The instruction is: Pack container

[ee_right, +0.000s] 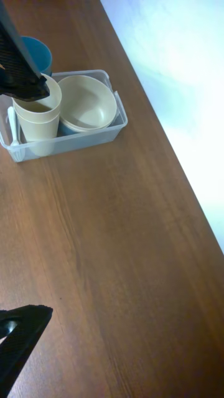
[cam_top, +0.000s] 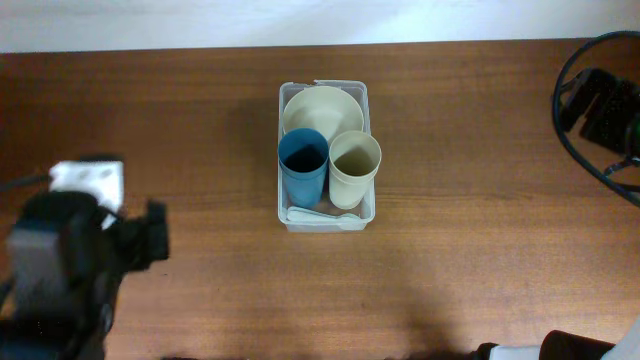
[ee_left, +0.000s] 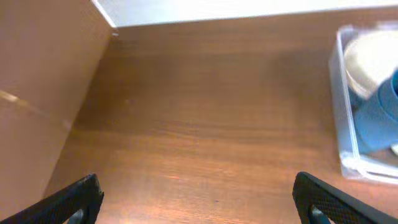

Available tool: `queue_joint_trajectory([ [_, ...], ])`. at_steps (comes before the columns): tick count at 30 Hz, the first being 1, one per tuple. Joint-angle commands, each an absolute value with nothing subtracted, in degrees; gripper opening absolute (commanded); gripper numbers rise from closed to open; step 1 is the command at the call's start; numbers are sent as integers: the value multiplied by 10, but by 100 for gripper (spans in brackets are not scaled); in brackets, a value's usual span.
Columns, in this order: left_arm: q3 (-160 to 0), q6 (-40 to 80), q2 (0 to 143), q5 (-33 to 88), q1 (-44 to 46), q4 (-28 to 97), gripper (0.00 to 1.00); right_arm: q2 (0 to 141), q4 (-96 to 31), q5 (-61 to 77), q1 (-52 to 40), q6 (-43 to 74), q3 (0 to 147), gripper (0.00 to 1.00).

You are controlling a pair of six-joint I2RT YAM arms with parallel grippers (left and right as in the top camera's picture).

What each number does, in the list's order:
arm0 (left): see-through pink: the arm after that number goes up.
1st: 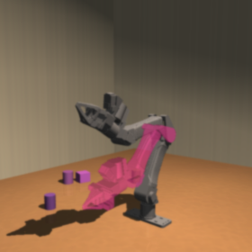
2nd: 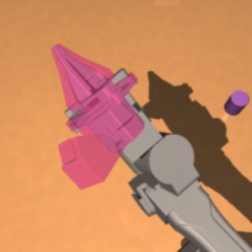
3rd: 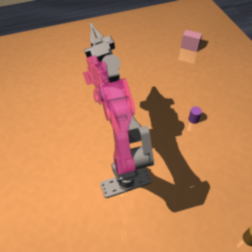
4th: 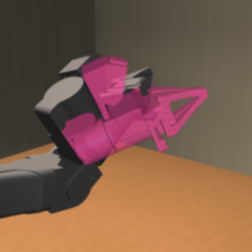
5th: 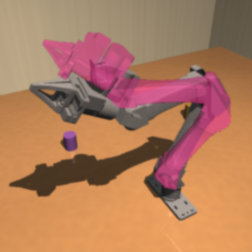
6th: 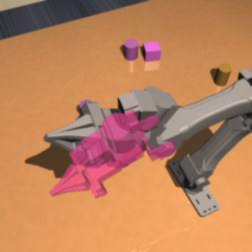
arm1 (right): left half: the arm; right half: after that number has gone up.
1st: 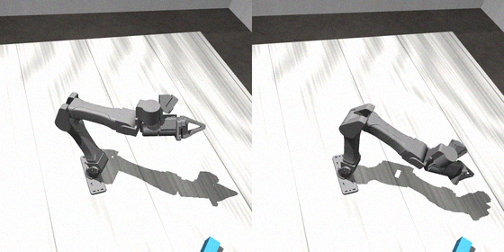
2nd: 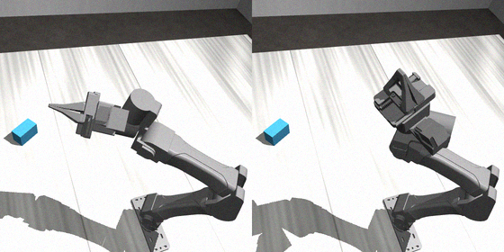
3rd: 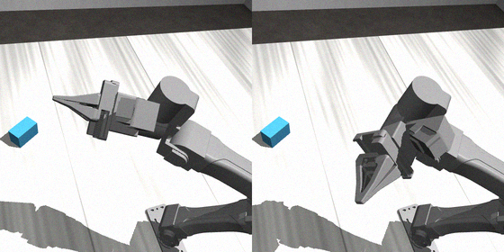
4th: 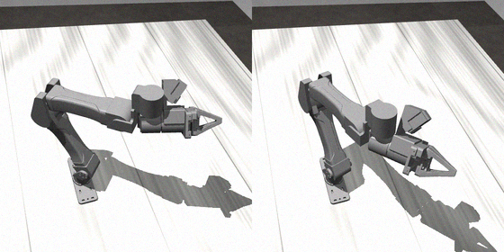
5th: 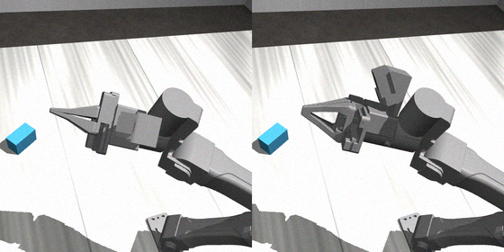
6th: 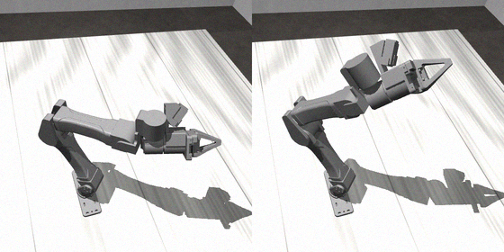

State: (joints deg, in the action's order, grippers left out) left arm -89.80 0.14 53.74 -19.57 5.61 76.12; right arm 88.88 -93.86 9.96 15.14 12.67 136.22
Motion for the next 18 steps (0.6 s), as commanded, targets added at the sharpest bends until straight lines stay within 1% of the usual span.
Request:
queue_joint_trajectory([
  [1, -905, 18, 503, -193, 36, 770, 100, 889, -937, 98, 155, 122, 1367, 99],
  [18, -905, 18, 486, -193, 36, 799, 100, 889, -937, 98, 155, 122, 1367, 99],
])
